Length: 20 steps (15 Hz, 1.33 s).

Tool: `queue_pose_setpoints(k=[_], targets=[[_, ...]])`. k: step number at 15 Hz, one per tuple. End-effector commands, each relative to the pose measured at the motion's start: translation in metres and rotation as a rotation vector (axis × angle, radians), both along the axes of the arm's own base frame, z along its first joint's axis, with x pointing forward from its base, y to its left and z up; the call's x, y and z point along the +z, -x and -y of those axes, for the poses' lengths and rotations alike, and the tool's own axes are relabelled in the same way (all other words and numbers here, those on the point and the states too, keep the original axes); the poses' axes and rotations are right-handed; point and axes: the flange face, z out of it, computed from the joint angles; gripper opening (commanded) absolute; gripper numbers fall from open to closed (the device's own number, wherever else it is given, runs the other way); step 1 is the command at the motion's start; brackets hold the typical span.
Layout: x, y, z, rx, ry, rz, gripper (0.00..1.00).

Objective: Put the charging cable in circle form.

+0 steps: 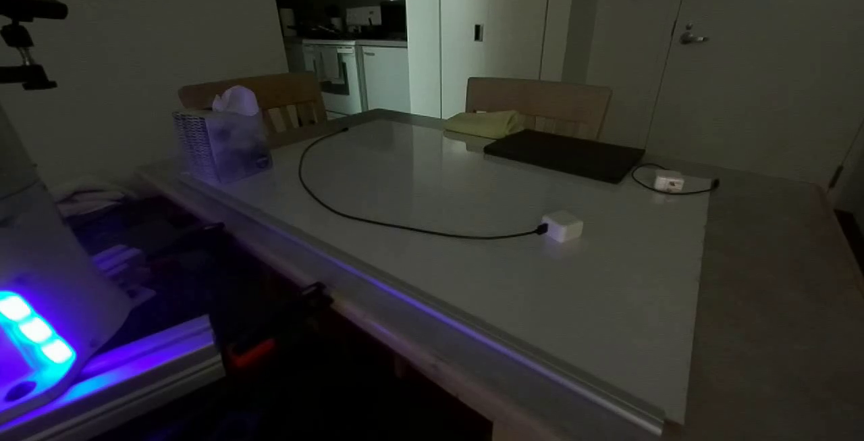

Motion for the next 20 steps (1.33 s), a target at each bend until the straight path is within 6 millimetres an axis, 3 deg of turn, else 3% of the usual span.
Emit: queue_pose_setpoints(k=[1,3,11,12,16,20], targets=[[0.002,-0.006,-0.001,-0.004,0.013,0.003,1.0],[0.0,-0.013,0.006,0.008,0.02,0.01,1.0],[-0.018,-0.058,0.063,-0.075,-0.029,0.077,1.0],[-0.013,-0.04,0.051,-0.076,-0.001,0.081,1.0],[-0.018,-0.051,0.063,-0.089,-0.017,0.075,1.0],[-0.026,-0.061,0.083,-0.318,0.056,0.109,1.0]])
